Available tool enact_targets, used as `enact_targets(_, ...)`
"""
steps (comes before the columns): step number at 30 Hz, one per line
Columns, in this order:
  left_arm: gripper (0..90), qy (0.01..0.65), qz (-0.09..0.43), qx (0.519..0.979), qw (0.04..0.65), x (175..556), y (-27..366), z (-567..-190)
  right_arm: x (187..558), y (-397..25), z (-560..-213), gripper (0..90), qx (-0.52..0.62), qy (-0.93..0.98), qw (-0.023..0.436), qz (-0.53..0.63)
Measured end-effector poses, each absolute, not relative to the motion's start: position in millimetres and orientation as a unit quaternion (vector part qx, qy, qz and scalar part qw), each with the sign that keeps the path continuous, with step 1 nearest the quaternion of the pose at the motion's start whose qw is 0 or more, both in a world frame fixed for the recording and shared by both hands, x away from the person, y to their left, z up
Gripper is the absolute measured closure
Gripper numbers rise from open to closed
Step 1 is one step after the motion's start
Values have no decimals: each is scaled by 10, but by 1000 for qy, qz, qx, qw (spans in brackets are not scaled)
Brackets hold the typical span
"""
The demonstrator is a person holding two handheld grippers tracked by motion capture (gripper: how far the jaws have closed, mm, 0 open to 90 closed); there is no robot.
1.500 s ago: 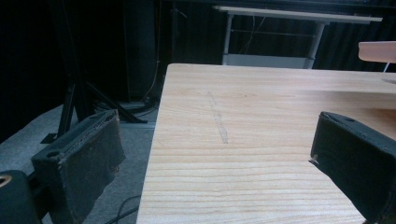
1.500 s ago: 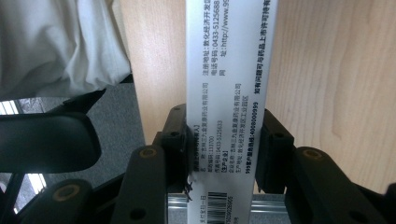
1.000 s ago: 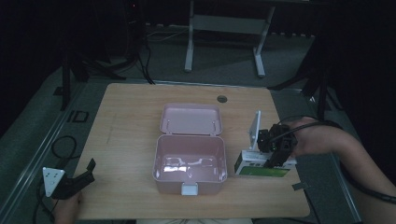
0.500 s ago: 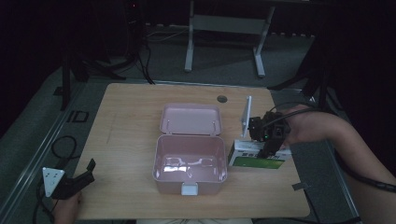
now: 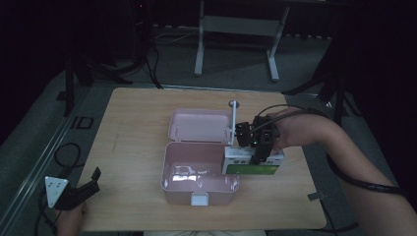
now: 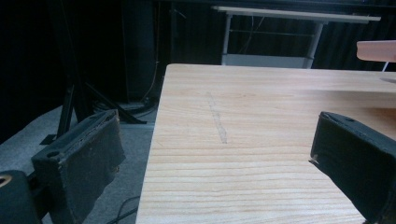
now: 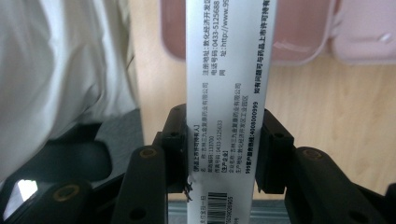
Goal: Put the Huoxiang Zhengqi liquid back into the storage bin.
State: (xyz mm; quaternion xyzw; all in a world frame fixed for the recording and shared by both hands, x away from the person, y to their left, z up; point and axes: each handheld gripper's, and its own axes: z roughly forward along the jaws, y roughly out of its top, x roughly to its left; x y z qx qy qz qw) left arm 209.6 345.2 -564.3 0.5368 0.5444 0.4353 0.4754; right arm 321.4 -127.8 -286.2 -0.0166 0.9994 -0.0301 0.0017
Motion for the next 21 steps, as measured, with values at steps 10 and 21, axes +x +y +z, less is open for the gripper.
enact_targets(10,26,544,435,537,477,2095,3451,-5644,3219,-918,-2853,618,-35,999,2,-22)
enact_targets(21,26,542,434,538,477,2095,3453,-5644,3185,-571,-2852,618,-53,998,-2,-23)
